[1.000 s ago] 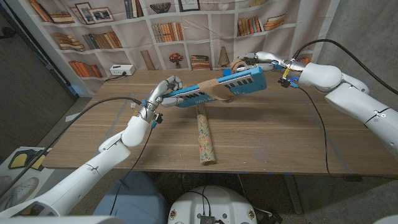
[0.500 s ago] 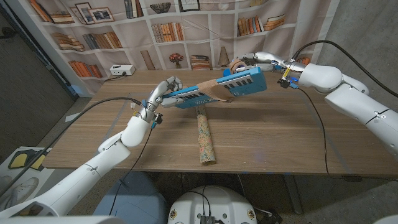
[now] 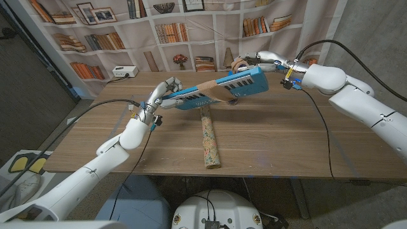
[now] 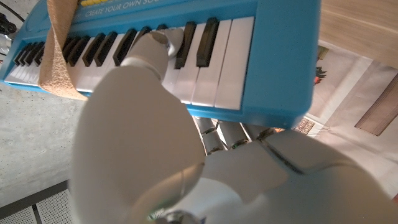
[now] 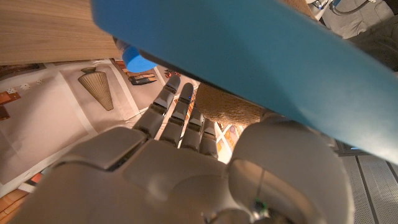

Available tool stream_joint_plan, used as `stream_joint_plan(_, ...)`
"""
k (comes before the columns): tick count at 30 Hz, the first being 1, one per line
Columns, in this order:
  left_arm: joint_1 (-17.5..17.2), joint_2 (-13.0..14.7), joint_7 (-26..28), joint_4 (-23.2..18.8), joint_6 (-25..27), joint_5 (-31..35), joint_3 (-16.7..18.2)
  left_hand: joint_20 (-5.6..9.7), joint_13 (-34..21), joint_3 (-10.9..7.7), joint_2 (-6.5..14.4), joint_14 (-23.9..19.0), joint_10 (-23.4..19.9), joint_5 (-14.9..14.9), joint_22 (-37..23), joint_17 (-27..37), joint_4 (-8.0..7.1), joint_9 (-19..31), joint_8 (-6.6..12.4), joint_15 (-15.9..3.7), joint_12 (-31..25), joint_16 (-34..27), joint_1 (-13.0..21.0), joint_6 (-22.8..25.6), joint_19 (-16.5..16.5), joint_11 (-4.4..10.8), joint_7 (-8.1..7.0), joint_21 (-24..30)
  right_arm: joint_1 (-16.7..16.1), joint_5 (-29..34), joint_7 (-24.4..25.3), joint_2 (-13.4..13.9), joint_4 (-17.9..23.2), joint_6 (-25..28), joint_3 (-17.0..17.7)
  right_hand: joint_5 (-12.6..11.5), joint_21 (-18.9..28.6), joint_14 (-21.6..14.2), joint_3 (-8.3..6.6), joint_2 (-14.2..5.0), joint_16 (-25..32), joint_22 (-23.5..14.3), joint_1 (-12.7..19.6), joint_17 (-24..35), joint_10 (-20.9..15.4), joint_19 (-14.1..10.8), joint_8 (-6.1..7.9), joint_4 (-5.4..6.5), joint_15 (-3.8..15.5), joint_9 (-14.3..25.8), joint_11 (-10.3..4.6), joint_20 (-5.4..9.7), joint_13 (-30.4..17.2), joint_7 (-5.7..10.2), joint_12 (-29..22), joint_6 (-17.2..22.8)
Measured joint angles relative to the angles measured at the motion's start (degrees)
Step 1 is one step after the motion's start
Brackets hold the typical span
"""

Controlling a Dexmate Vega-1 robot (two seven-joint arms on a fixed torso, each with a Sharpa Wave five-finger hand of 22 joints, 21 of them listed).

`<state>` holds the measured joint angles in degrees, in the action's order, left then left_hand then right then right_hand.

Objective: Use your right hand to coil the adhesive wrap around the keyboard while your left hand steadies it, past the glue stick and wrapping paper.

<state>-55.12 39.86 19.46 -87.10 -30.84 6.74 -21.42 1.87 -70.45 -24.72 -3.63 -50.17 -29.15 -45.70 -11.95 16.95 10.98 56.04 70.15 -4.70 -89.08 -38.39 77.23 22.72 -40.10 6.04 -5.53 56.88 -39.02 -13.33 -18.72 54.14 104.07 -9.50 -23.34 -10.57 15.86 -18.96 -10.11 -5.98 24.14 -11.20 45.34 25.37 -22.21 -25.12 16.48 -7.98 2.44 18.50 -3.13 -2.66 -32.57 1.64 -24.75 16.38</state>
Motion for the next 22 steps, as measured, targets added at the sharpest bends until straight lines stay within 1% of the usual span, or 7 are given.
stream_joint_plan(2,0.00,0.01,0.00,0.33,-0.49,-0.24,0.21,0.10,0.00,0.00,0.00,0.00,0.00,-0.01,0.00,0.00,0.00,-0.08,0.00,0.00,-0.09,0.00,0.00,0.00,0.10,0.00,0.00,0.00,0.00,0.23,0.26,-0.13,0.43,0.46,-0.09,0.00,0.00,0.00,0.00,0.00,0.00,0.00,0.00,0.00,0.00,0.00,0.00,0.00,0.00,0.00,0.00,0.00,0.00,0.00,0.01,0.00)
stream_joint_plan(3,0.01,0.01,0.02,0.60,-0.80,-0.38,0.47,0.10,0.00,0.00,0.00,0.00,0.00,-0.52,0.00,0.00,0.00,-0.08,0.00,0.00,-0.11,0.00,0.00,0.00,0.10,0.00,0.00,0.00,0.04,0.48,0.43,-0.26,0.69,0.89,-0.25,0.00,0.00,0.00,0.00,0.00,0.00,0.00,0.00,0.00,0.00,0.00,0.00,0.00,0.00,0.00,0.00,0.00,0.00,0.00,0.01,0.00)
stream_joint_plan(8,-0.10,-0.05,0.42,1.09,-1.66,-0.69,0.93,0.10,0.14,0.00,0.00,0.00,0.00,-0.57,0.01,0.00,0.00,-0.18,0.00,0.00,-0.11,0.00,0.00,0.00,0.10,0.00,0.00,0.00,0.58,0.96,0.71,-0.72,1.18,1.61,-0.71,0.01,0.00,0.00,0.00,0.01,0.00,0.00,0.01,0.00,0.00,0.00,-0.01,0.00,0.00,0.00,0.00,0.00,0.00,-0.01,0.02,-0.01)
stream_joint_plan(16,-0.31,-0.67,1.01,2.10,-2.46,-0.81,1.40,0.20,0.18,0.00,0.00,0.00,0.00,-0.61,0.01,0.00,0.00,-0.22,0.00,0.00,-0.11,0.00,0.00,0.00,0.20,0.00,0.00,0.00,1.43,1.64,0.89,-1.69,0.57,2.08,-1.43,0.01,0.00,0.00,0.00,0.01,-0.22,0.00,0.01,0.00,0.00,-0.01,-0.01,0.00,0.00,-0.01,0.00,0.00,0.00,-0.01,0.03,-0.01)
stream_joint_plan(22,0.19,-1.00,1.17,3.03,-3.24,-0.77,1.43,0.20,0.44,0.00,0.00,0.00,0.00,-0.61,0.01,-0.01,0.00,-0.30,0.00,0.00,0.17,0.00,0.00,0.00,0.20,0.00,0.00,0.00,1.81,2.03,1.13,-2.15,0.02,2.02,-1.84,0.05,0.00,0.00,0.00,0.07,-0.22,0.00,0.07,0.00,0.00,-0.01,-0.01,0.00,0.00,-0.02,0.00,0.00,0.00,-0.02,0.07,-0.01)
